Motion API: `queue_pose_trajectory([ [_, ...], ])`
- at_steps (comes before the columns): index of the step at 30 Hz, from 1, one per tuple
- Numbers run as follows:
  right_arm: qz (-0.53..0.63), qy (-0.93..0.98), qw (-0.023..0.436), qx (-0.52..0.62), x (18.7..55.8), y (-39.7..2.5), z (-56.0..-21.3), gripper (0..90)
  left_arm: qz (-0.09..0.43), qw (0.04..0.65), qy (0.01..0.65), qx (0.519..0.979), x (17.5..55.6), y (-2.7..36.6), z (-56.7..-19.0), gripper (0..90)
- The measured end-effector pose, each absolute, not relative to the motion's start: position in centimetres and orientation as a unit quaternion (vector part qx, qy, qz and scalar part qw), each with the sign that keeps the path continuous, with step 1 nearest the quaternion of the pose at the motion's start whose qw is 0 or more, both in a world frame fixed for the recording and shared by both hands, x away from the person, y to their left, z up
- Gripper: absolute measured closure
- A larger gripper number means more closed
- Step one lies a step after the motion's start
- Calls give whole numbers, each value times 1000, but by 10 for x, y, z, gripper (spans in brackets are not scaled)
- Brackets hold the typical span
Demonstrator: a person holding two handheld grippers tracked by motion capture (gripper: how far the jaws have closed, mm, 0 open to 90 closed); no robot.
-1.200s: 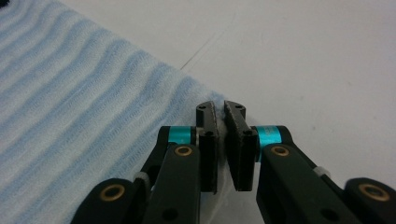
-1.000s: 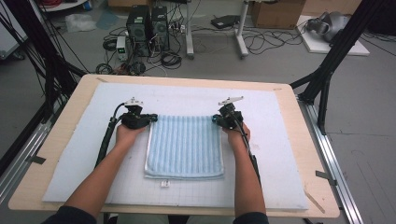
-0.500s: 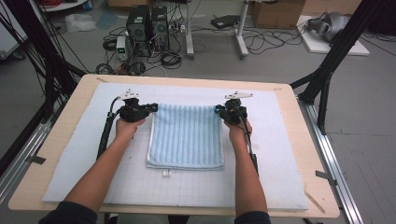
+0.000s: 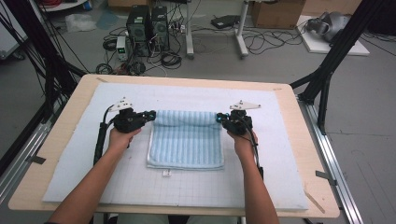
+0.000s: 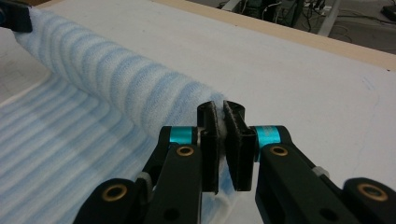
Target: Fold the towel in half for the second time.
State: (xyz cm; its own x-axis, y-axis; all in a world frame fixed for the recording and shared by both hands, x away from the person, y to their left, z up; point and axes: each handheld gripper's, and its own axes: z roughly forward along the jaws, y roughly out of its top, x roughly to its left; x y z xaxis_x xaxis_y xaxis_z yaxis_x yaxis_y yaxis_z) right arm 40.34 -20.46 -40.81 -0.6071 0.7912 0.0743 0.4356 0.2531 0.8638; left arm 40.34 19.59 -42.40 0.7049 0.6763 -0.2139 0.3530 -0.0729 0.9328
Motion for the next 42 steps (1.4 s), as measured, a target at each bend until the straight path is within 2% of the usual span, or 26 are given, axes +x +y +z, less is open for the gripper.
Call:
queue_pose_trajectory([
  [7,456,779,178,392,383,-206,-411,848,140,577,340,729,383,196,-428,850],
  [8,457,781,188,381,380,-205,-411,849,140,576,340,730,380,195,-429,850],
  [21,454,793,180,365,349,-206,-421,846,138,575,318,741,348,196,-436,850],
  [42,470,787,180,357,316,-213,-426,843,129,569,312,749,322,198,-443,846],
])
